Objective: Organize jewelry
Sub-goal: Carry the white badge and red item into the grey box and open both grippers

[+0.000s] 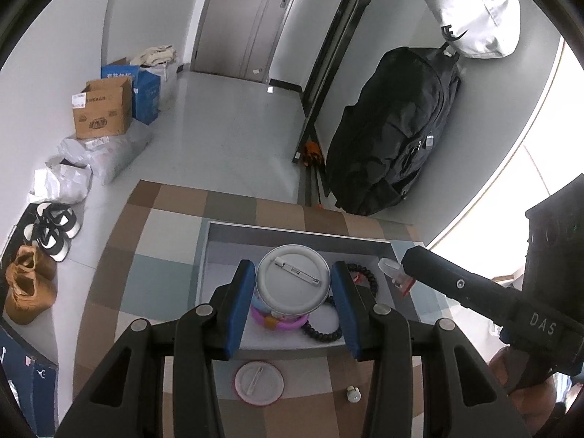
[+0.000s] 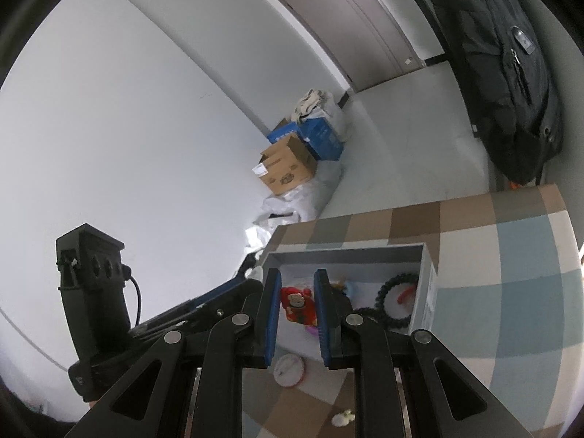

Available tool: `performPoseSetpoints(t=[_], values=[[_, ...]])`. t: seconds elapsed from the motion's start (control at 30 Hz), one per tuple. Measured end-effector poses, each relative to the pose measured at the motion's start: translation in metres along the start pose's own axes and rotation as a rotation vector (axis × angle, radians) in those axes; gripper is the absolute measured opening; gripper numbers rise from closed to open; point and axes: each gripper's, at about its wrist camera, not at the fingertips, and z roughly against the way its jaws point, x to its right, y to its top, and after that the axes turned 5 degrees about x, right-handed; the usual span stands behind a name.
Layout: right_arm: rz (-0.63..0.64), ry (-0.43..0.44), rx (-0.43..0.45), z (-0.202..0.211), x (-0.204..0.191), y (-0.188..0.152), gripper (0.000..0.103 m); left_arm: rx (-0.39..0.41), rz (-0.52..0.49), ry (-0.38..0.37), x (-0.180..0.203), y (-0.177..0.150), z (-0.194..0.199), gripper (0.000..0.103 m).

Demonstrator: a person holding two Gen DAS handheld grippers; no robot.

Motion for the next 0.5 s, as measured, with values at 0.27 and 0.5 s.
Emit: performPoseSetpoints(t=[0.27,0.5], values=[[-0.052,0.003,-0.006,-0.005,0.016,0.003,0.017,-0.053,0.023,-0.004,-0.004,0.001,-0.016,0.037],[-0.08,-0.003,-0.014,-0.006,0.023,0.002,0.017,-0.068,0.029,-0.015,-0.004,0.001,-0.021,0.038]])
